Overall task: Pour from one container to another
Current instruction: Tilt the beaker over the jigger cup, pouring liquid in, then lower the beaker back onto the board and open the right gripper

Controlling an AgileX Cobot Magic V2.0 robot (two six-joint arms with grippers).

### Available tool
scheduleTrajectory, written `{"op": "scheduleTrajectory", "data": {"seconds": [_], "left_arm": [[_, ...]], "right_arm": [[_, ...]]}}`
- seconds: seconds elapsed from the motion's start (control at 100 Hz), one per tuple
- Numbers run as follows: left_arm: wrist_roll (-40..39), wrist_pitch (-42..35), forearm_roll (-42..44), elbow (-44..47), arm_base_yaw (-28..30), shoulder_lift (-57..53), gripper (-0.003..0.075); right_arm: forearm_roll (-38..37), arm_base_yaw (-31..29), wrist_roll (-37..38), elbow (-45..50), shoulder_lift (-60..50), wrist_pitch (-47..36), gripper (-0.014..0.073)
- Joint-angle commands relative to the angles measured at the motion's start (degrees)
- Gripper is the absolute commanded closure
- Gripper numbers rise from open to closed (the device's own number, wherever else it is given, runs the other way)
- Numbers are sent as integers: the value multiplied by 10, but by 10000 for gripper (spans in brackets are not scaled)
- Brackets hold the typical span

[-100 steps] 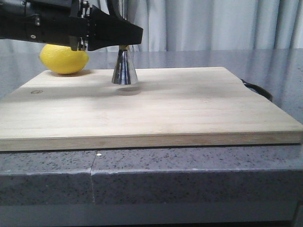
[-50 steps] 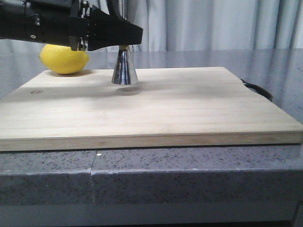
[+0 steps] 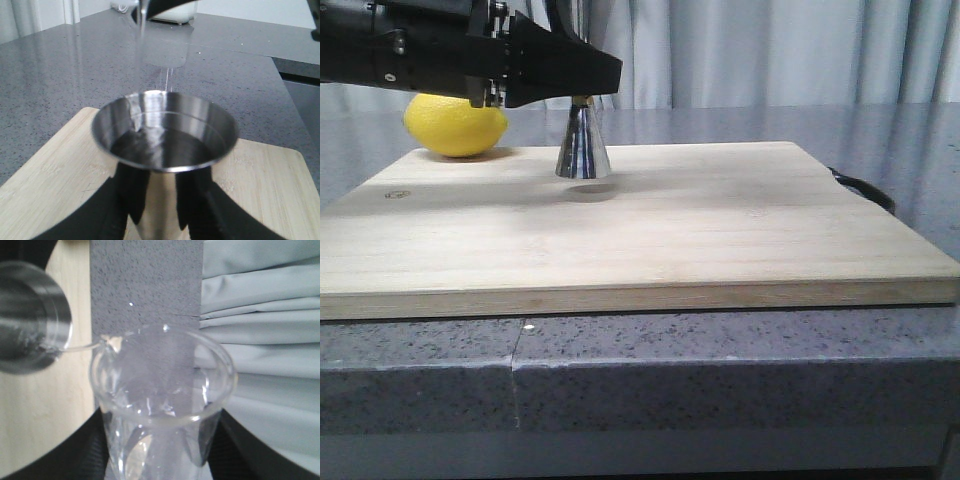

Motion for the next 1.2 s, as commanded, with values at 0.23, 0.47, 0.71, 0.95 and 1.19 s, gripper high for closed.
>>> {"op": "scheduleTrajectory", "data": {"seconds": [0.23,0.47,0.71,0.95,1.19], "left_arm": [[-3,66,-44,-18,-4,-27,531],[-3,66,-44,-18,-4,-27,532],[-3,66,-44,-18,-4,-27,531],[-3,66,-44,-18,-4,-27,531],[-3,66,-44,-18,-4,-27,532]], "right_arm": [[5,-8,223,-21,-37,-28,306],[92,-65,354,-9,-80,-23,306],[178,-118,370,118,-157,-111,306],[197,-129,370,289,-237,-264,306],[239,-137,370,411,-260,-397,306]]}}
